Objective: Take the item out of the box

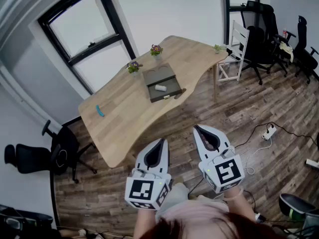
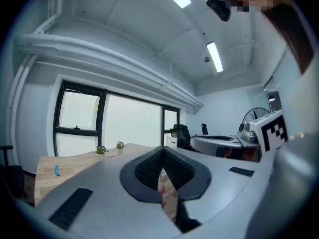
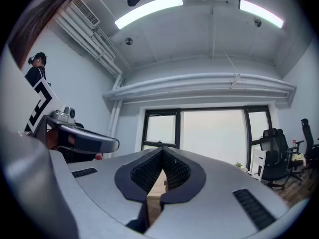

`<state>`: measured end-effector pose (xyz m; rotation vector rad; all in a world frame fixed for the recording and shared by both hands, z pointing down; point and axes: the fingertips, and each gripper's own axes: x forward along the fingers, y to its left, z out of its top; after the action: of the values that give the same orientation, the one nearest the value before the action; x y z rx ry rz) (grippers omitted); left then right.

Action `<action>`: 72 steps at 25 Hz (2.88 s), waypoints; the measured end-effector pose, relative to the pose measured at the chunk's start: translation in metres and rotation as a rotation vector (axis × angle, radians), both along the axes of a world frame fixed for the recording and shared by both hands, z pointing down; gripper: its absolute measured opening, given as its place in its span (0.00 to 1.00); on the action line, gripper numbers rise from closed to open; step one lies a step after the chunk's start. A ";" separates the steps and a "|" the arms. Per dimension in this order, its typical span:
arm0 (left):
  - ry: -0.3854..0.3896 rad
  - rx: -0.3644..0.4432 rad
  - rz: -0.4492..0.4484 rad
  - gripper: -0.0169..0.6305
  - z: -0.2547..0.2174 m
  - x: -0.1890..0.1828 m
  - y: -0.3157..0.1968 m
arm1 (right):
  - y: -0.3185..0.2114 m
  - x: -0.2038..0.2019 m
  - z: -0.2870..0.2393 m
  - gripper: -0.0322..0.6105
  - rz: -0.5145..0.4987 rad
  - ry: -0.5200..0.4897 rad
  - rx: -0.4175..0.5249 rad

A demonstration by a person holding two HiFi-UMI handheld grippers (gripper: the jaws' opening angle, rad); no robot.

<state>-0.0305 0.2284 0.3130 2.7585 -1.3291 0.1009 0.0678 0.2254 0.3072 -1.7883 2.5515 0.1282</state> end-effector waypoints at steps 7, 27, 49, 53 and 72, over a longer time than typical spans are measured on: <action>0.001 -0.006 0.003 0.02 -0.003 0.003 -0.002 | -0.004 0.006 -0.002 0.05 0.009 -0.038 -0.001; 0.019 -0.035 0.053 0.02 0.015 0.016 -0.073 | -0.074 0.002 0.022 0.05 -0.047 -0.012 -0.093; 0.044 -0.077 0.067 0.02 0.030 0.001 -0.205 | -0.206 -0.014 0.046 0.05 -0.049 0.053 -0.186; 0.047 -0.074 0.072 0.02 0.031 -0.004 -0.229 | -0.229 -0.019 0.048 0.05 -0.039 0.063 -0.191; 0.045 -0.069 0.084 0.02 0.040 -0.021 -0.278 | -0.284 -0.033 0.057 0.05 -0.019 0.092 -0.181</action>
<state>-0.0515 -0.0492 0.3527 2.7415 -1.1772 0.0880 0.0345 -0.0582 0.3641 -1.8573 2.7232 -0.0221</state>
